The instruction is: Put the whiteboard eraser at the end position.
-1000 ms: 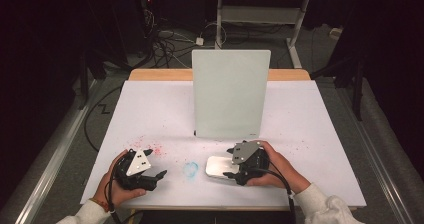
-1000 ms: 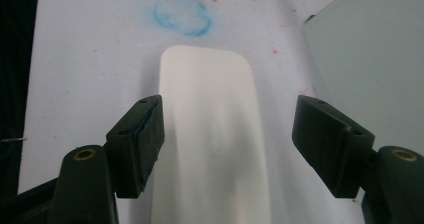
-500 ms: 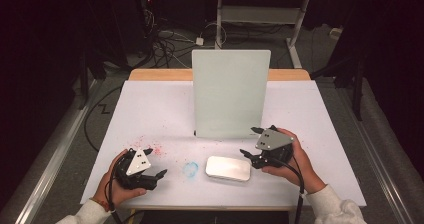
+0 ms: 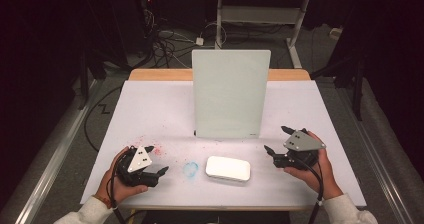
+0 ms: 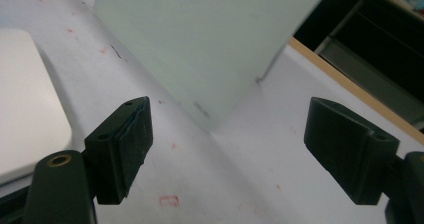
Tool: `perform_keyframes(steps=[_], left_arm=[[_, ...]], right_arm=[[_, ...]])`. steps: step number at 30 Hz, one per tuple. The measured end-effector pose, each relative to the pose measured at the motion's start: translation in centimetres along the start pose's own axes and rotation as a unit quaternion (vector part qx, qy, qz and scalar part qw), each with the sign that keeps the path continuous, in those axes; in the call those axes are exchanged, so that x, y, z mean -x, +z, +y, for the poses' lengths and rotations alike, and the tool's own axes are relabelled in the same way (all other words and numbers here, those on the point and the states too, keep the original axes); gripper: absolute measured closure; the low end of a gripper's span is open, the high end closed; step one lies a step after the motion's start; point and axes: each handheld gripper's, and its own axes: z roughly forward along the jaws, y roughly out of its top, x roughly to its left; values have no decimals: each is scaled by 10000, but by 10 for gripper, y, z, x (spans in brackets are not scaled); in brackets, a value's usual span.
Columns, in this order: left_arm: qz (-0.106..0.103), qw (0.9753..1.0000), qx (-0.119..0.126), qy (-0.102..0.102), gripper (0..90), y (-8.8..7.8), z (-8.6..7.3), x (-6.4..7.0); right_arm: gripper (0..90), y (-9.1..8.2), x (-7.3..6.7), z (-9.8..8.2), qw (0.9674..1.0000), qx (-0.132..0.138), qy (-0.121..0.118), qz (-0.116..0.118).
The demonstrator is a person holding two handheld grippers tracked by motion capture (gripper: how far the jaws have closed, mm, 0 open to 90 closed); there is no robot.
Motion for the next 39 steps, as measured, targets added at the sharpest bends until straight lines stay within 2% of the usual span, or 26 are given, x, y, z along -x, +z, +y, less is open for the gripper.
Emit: perform_keyframes(steps=[5, 7, 12, 15, 20, 28, 37, 39], left_arm=[[160, 9999, 16, -31, 178, -1, 1, -1], [209, 9998, 10, -61, 178, -1, 1, -3], [416, 9990, 3, -133, 178, 0, 3, -4], [410, 9990, 90, -176, 177, 0, 5, -5], [411, 9991, 97, -103, 176, 1, 7, -4], [400, 9991, 92, -107, 177, -1, 4, -3], [386, 9992, 42, -68, 177, -1, 3, -3], [383, 9992, 44, -74, 177, -1, 3, -3]], right_arm=[[195, -11, 7, -23, 9988, 38, 443, -208], [194, -15, 7, -29, 9984, 56, 477, -310], [193, -22, 6, -43, 9973, 19, 623, -381], [194, -24, 3, -48, 9973, -31, 618, -386], [194, -25, 1, -52, 9978, -85, 565, -344], [203, -26, -1, -49, 9981, -59, 463, -401], [213, -25, -2, -47, 9983, -62, 429, -393], [212, -25, -1, -47, 9982, -36, 490, -356]])
